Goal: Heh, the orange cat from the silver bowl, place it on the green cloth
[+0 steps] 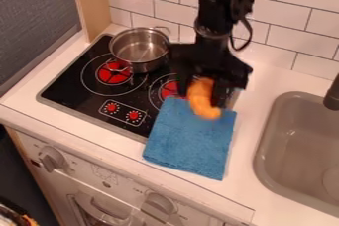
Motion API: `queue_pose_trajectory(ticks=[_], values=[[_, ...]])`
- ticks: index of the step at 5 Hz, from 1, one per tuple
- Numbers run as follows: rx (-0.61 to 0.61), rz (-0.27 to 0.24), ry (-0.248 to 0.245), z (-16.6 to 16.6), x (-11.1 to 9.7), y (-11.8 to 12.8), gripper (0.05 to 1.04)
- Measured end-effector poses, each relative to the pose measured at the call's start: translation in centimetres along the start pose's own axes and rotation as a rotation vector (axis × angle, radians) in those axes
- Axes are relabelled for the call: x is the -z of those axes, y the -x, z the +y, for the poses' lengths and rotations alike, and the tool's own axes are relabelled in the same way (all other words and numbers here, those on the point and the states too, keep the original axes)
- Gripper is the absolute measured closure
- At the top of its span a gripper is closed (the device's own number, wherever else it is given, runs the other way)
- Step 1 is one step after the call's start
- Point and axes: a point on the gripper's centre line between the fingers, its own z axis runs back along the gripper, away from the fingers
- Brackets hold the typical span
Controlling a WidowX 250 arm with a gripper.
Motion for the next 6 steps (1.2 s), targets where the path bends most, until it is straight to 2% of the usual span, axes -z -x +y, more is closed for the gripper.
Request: queue_pose_trajectory(ticks=[1,2,4,6], values=[[0.005,0.038,-0.033,0.5,1.0,1.6,0.433],[0.016,0.051,-0.036,0.6,1.6,2.3,0.379],[0.015,0.074,-0.04,0.8,1.8,2.9,0.074],[0.021,0.082,-0.036,0.7,1.8,3.0,0.083]])
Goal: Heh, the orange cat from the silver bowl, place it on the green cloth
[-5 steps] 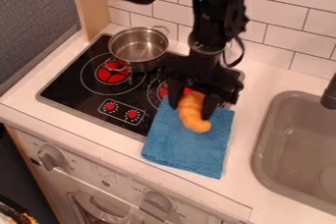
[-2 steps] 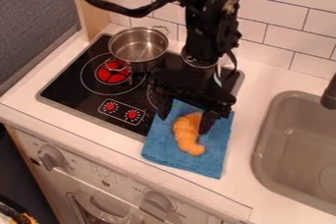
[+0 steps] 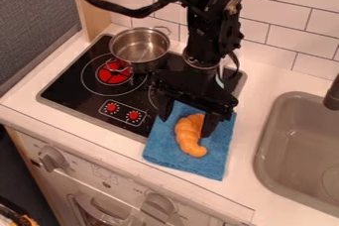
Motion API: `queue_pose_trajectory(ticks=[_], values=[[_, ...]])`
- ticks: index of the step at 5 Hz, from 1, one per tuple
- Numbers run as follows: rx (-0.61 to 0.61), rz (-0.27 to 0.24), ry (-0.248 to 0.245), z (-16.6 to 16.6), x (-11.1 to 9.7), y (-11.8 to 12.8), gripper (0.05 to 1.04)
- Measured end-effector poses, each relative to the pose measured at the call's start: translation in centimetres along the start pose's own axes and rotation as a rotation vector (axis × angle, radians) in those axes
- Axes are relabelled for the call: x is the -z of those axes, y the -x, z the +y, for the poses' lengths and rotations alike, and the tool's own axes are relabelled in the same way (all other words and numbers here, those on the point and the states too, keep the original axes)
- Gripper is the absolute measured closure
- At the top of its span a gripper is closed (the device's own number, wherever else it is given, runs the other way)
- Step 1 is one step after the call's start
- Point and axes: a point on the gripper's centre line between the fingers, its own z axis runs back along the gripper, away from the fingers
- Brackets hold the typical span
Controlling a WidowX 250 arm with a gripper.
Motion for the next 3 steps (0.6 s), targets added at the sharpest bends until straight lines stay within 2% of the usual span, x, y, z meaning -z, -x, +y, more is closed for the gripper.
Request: queue_pose_trajectory(ticks=[3], values=[[-0.011,0.019,0.017,0.52,0.09,0.12,0.083]])
